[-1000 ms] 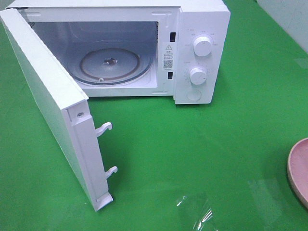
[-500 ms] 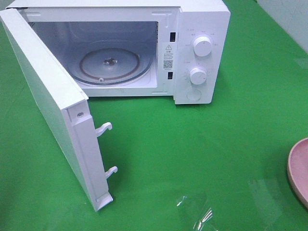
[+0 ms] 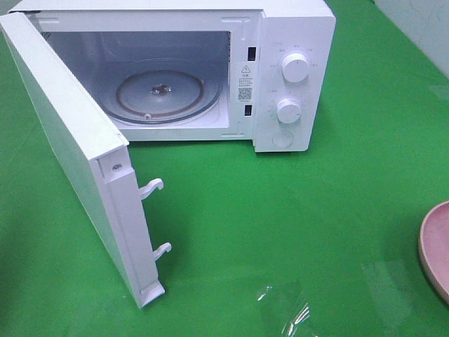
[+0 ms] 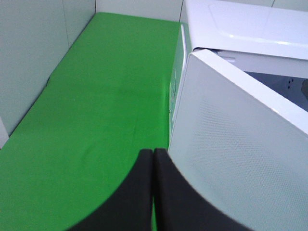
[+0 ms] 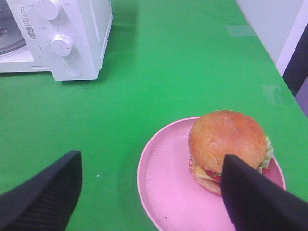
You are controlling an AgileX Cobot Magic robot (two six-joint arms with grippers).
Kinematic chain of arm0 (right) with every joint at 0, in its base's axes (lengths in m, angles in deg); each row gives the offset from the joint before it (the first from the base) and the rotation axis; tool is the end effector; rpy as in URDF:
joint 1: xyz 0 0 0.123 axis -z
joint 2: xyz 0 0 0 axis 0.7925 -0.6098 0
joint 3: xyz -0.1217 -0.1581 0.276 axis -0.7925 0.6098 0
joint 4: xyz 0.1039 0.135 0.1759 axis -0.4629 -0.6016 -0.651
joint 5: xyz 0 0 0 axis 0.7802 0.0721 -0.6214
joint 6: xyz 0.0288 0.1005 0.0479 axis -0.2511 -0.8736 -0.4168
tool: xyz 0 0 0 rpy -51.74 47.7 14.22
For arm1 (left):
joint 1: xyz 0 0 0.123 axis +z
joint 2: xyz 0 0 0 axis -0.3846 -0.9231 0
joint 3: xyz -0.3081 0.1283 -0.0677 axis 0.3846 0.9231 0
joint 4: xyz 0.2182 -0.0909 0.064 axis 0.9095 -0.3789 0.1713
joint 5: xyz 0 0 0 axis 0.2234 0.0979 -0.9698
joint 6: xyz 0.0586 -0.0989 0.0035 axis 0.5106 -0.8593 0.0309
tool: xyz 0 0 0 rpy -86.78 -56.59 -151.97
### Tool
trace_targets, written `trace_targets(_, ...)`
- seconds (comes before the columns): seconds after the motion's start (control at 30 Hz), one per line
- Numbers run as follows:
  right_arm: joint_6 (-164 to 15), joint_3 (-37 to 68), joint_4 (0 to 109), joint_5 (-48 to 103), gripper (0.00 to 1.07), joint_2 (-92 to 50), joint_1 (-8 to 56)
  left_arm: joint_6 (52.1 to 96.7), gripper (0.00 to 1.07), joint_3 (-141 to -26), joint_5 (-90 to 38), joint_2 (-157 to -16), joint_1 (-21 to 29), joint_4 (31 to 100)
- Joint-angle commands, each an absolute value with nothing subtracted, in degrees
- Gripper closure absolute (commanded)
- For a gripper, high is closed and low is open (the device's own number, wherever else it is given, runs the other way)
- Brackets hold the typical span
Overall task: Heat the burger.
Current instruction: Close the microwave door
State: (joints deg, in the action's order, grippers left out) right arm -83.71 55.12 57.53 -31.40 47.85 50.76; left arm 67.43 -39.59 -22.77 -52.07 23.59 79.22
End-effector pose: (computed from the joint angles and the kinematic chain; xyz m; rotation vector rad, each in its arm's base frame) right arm -0.0407 -0.0054 0.2699 0.0570 1.9552 0.0241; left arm 0.0959 0.0013 0.3219 -0.0763 1.8691 -0.0368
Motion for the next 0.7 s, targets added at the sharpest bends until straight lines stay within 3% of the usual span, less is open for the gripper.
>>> trace_targets(0.03,-83.6,55.23,57.58,-31.0,0.31,49.34,50.93,67.2,1.07,-37.12,-30.74,-53.96,23.71,79.04)
trace_targets(0.47,-83.6,55.23,57.58,-31.0,0.31,49.34,50.93,66.34,1.07,-27.67,-64.43,-68.63,23.71,80.99)
trace_targets(0.6,-83.6,55.23,57.58,-31.0,0.31,49.34,50.93,61.53,1.07,-27.21,-72.79,-74.59,23.71,88.55)
trace_targets(0.63,-83.6,55.23,57.58,-31.0,0.31,49.34,50.93,57.86,1.07,-27.21,-76.57,-78.14,23.71,94.0)
trace_targets(0.67,-83.6,55.23,57.58,-31.0,0.31,49.34,50.93,57.86,1.07,-27.21,-76.57,-78.14,23.71,94.0)
trace_targets(0.7,-83.6,55.23,57.58,-31.0,0.31,49.34,50.93,54.94,1.07,-27.27,-78.58,-81.64,23.71,98.07)
